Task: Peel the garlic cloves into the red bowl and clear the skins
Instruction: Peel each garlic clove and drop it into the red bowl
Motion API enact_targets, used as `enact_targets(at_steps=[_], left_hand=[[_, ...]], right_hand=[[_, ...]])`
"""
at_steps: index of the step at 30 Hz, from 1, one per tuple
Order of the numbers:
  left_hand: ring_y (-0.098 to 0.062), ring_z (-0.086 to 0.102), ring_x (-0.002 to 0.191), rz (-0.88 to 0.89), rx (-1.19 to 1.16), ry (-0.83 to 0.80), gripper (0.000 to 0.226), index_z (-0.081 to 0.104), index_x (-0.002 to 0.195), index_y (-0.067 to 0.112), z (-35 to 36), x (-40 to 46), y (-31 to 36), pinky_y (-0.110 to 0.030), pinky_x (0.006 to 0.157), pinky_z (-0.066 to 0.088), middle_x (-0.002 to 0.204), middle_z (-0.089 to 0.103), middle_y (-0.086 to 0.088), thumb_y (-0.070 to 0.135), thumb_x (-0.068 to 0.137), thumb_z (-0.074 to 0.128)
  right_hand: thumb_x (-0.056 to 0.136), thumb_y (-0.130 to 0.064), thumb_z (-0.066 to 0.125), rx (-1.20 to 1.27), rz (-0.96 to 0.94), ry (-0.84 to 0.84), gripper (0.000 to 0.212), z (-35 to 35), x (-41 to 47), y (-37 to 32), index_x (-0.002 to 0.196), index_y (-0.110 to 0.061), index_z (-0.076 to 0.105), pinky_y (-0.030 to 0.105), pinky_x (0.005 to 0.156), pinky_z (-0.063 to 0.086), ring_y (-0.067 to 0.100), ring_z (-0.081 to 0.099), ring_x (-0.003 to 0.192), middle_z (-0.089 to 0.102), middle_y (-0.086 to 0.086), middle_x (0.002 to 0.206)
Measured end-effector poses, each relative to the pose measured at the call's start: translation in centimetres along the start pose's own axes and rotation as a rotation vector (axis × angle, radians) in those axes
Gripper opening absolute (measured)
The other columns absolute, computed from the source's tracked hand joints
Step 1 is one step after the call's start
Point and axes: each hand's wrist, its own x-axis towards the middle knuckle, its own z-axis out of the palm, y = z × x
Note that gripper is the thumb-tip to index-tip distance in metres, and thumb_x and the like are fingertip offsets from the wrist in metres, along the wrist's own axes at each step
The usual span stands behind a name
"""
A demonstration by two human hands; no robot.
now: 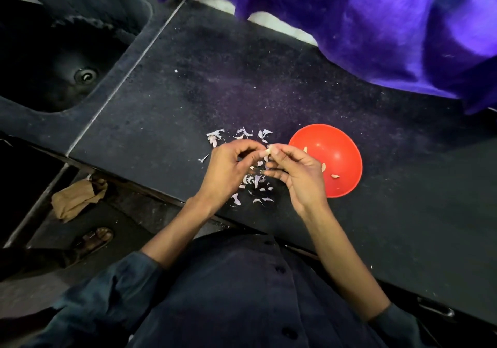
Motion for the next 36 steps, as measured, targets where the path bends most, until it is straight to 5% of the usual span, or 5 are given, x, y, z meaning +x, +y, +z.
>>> enact_targets(at_steps=[8, 16, 23, 27, 36], left_hand=[[-0.009, 0.063, 0.07, 0.067, 0.212, 0.027, 0.009, 0.071, 0.086, 0.008, 0.3, -0.1, -0.2, -0.017, 0.062, 0.052, 0.077, 0.068, 0.003, 0.014, 0.091, 0.066], [-0.01, 0.059, 0.047, -0.178, -0.065, 0.055, 0.027, 0.065, 0.067, 0.008, 0.5, 0.1, 0.3, -0.021, 0.047, 0.048, 0.058, 0.063, 0.002, 0.002, 0.092, 0.058], [-0.011, 0.048, 0.042, -0.452, -0.391, -0.033, 0.028, 0.059, 0.067, 0.0, 0.1, 0.8, 0.4, -0.024, 0.041, 0.047, 0.054, 0.053, -0.005, -0.004, 0.094, 0.051], [-0.01, 0.047, 0.046, -0.559, -0.483, -0.092, 0.029, 0.059, 0.071, 0.005, 0.2, 0.8, 0.2, -0.021, 0.04, 0.046, 0.052, 0.054, 0.0, -0.004, 0.095, 0.046], [-0.006, 0.061, 0.057, -0.338, -0.337, -0.01, 0.005, 0.07, 0.084, 0.005, 0.1, 0.4, -1.8, -0.022, 0.045, 0.052, 0.072, 0.069, -0.001, 0.004, 0.088, 0.067]], right_hand=[[0.091, -0.001, 0.059, 0.048, 0.016, -0.014, 0.011, 0.2, -0.1, 0.4, 0.097, 0.0, 0.069, 0.023, 0.058, 0.054, 0.011, 0.063, 0.067, 0.07, 0.007, 0.08], [0.09, 0.001, 0.06, -0.049, -0.107, -0.054, 0.013, 0.5, -0.1, 0.8, 0.093, -0.003, 0.072, 0.025, 0.064, 0.055, 0.015, 0.067, 0.073, 0.073, 0.005, 0.082], [0.087, -0.003, 0.066, -0.14, -0.2, -0.027, 0.012, 0.3, 0.3, 1.3, 0.097, -0.004, 0.073, 0.032, 0.071, 0.057, 0.026, 0.068, 0.078, 0.065, 0.03, 0.099], [0.084, -0.008, 0.066, -0.107, -0.192, -0.049, 0.016, 0.1, 0.1, 1.4, 0.098, -0.004, 0.073, 0.028, 0.071, 0.054, 0.02, 0.065, 0.075, 0.069, 0.02, 0.091], [0.094, 0.001, 0.054, -0.011, -0.086, -0.042, 0.017, -0.4, 0.0, 1.2, 0.102, -0.005, 0.068, 0.026, 0.07, 0.055, 0.015, 0.068, 0.079, 0.071, 0.006, 0.087]])
